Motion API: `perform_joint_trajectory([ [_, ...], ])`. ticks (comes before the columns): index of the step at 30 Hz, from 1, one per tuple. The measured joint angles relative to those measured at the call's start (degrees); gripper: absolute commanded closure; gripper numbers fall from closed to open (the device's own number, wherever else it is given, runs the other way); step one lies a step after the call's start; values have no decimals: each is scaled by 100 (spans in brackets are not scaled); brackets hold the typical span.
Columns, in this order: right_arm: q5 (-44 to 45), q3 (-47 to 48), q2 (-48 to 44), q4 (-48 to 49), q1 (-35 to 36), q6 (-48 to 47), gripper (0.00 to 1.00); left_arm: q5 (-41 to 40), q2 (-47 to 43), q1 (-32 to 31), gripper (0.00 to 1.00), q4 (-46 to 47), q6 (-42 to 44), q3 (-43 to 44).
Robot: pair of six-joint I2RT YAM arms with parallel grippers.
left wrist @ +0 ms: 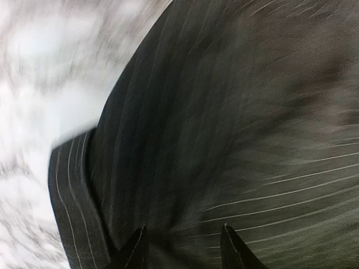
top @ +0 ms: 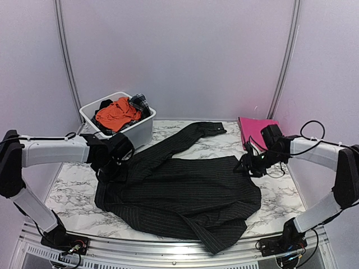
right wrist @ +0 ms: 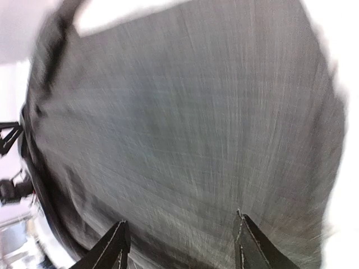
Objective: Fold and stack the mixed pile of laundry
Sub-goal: Flatten out the crumpled shirt at the center of the board.
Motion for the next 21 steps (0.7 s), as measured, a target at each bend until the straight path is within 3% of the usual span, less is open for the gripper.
perform_joint_trajectory([
  [6, 901, 1871, 813, 190, -22, -474, 43, -267, 527, -79, 53, 122, 975, 1928],
  [10, 1298, 2465, 1755, 306, -28, -754, 41, -341, 1368, -44, 53, 214, 1416, 2747],
  [16, 1683, 2817, 2813, 271, -28, -1025, 37, -330, 2420, 66, 52, 201, 1731, 3311],
  [21, 2151, 3034, 3246, 232, 39, -1246, 39, -345, 2809, 177, 50, 186, 1864, 3486],
])
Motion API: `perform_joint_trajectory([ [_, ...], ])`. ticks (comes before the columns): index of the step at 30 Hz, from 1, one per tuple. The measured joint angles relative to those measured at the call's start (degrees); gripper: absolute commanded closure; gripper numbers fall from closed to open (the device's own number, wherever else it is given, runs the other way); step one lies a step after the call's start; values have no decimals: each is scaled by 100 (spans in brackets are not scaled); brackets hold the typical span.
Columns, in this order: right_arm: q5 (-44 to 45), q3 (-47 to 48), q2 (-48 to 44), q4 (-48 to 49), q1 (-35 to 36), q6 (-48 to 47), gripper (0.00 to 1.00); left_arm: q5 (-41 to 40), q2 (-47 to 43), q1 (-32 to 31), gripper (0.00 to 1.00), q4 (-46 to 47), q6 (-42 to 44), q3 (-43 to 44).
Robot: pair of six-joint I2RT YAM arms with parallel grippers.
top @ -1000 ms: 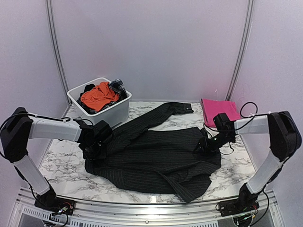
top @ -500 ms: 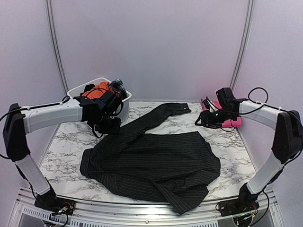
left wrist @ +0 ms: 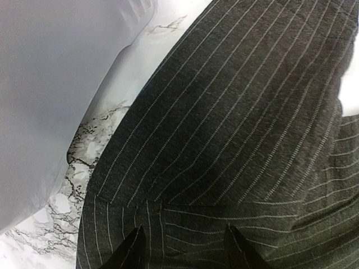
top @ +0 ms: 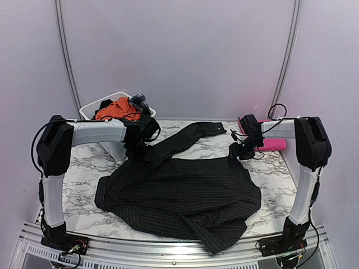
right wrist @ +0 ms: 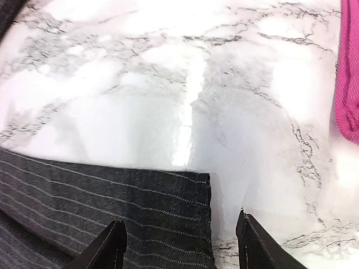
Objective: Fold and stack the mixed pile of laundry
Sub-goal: Flatten out the crumpled shirt at the center of the board, then adjust the flattened shirt at the center of the board.
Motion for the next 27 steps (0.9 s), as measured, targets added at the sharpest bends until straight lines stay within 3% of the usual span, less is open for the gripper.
perform_joint_trajectory([
  [4, 444, 103, 168, -37, 140, -127, 57, -68, 140, 37, 52, -7, 85, 61],
  [9, 907, 44, 199, 59, 149, -146, 100, -190, 367, 74, 57, -17, 133, 55],
  [21, 1563, -125, 76, 170, -885, -103, 100, -579, 431, 168, 63, -92, 87, -61],
  [27, 2068, 227, 105, -151, -1427, -26, 100, -717, 782, 170, 69, -208, -4, 417],
])
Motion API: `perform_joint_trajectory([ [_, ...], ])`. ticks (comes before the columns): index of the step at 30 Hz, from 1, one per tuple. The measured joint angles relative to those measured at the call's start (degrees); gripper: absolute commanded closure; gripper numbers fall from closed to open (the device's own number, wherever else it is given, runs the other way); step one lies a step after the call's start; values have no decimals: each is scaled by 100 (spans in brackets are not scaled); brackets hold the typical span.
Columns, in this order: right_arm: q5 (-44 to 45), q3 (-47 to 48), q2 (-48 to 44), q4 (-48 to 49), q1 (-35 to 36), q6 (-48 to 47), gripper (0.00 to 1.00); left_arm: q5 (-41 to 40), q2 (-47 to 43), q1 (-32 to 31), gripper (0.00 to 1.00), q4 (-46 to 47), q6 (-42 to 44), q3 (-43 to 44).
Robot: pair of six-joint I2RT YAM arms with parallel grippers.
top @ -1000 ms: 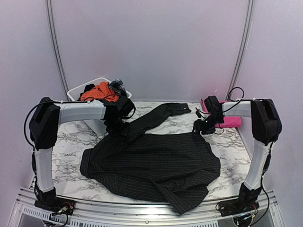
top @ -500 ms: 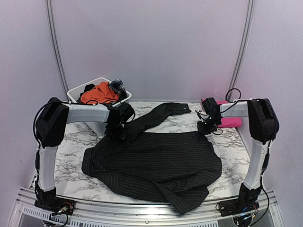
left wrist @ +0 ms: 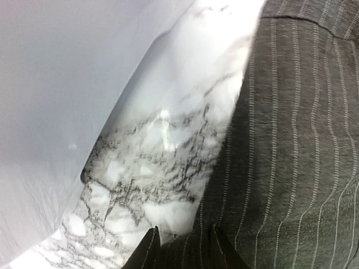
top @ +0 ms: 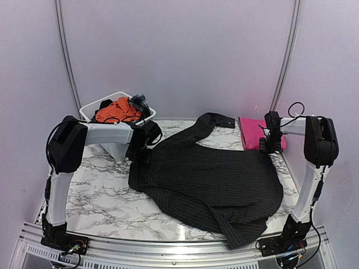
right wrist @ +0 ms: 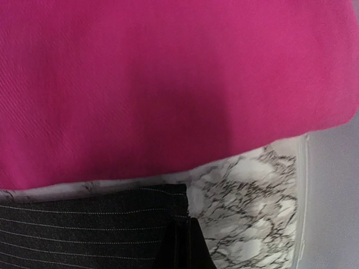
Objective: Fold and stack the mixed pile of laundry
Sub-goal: Adjust the flattened shirt at the center of the board.
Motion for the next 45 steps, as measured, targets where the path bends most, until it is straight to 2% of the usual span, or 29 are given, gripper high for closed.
perform_joint_trajectory([
  [2, 42, 330, 42, -81, -50, 31, 100, -31, 48, 0, 67, -7, -35, 92],
  [6, 31, 918, 68, -125, -39, 52, 100, -9, -76, -15, 57, 24, 20, 98],
  [9, 11, 951, 39, -146, -31, 66, 58, 157, -343, -70, 46, 72, 210, 96],
  [10, -7, 960, 39, -229, -33, 35, 49, 249, -448, -105, 41, 101, 286, 96],
  [12, -72, 975, 33, -387, -33, 31, 43, 518, -629, -212, 37, 190, 485, 81],
  [15, -376, 938, -107, -566, -33, 11, 42, 1012, -925, -551, 31, 393, 885, -72],
  [18, -940, 638, -625, -640, -31, 39, 43, 1508, -1093, -1038, 27, 527, 1255, -173],
  [22, -1945, -101, -1727, -625, 107, 184, 43, 2135, -1078, -1635, 30, 686, 1576, -170],
  [24, -2330, -450, -2094, -619, 345, 264, 43, 2446, -999, -1775, 36, 697, 1652, -168],
  [27, -2798, -1043, -2310, -509, 905, 411, 44, 2741, -881, -1738, 48, 758, 1727, -278],
  [32, -3206, -1998, -2140, -413, 1344, 619, 43, 2887, -951, -1598, 59, 835, 1849, -1274],
  [38, -3289, -2437, -2116, -352, 1307, 761, 42, 2868, -1650, -1585, 61, 916, 1893, -2448],
  [45, -3672, -3261, -2568, -236, 1403, 1069, 41, 2918, -2356, -1731, 56, 737, 1895, -3259],
])
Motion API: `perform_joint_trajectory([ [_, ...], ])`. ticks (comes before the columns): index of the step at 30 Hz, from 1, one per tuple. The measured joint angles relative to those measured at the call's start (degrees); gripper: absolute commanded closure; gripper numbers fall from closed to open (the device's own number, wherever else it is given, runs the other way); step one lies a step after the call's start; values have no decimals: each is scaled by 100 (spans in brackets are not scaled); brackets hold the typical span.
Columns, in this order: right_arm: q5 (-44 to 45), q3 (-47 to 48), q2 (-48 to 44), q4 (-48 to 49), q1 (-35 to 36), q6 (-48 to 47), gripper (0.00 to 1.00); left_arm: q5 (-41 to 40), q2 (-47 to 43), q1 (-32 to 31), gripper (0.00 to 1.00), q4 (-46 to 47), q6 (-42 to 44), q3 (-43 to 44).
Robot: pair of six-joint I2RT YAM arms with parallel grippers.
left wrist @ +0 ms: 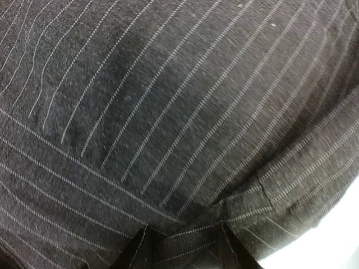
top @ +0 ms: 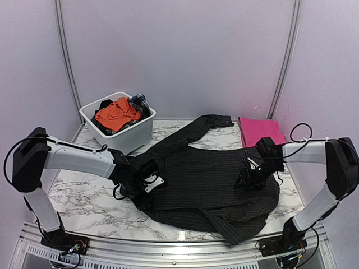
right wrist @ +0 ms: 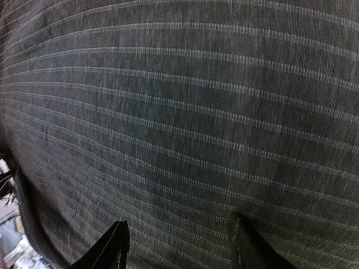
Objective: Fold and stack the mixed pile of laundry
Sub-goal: Adjust the flattened shirt at the center of the board.
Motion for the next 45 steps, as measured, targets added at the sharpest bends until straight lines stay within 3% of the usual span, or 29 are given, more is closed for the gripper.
perform_joint_trajectory([
  [5, -433, -505, -763, -225, 122, 264, 41, 203, -610, -11, 36, -354, -52, -85],
  [10, -310, -15, -1040, -393, 0, 258, 42, 216, -883, 549, 37, -326, -321, 522],
  [18, 63, 933, 203, 302, -140, 101, 45, -522, 195, 1499, 46, -50, -782, 1399],
  [26, 173, 339, 411, 428, -61, 66, 46, -778, 450, 1467, 56, 35, -1054, 555],
  [31, 0, -577, -437, 603, 219, 542, 45, -785, -4, 1360, 57, 68, -1204, -42],
  [37, -238, -1115, -1403, 164, 358, 1064, 42, -608, -518, 1163, 40, -243, -1294, -404],
  [41, -155, -256, -1362, -216, -13, 817, 43, -713, -588, 1331, 38, -472, -1333, 210],
  [45, 184, 802, -796, -7, -772, 339, 46, -1010, -138, 1585, 43, -417, -1384, 1755],
])
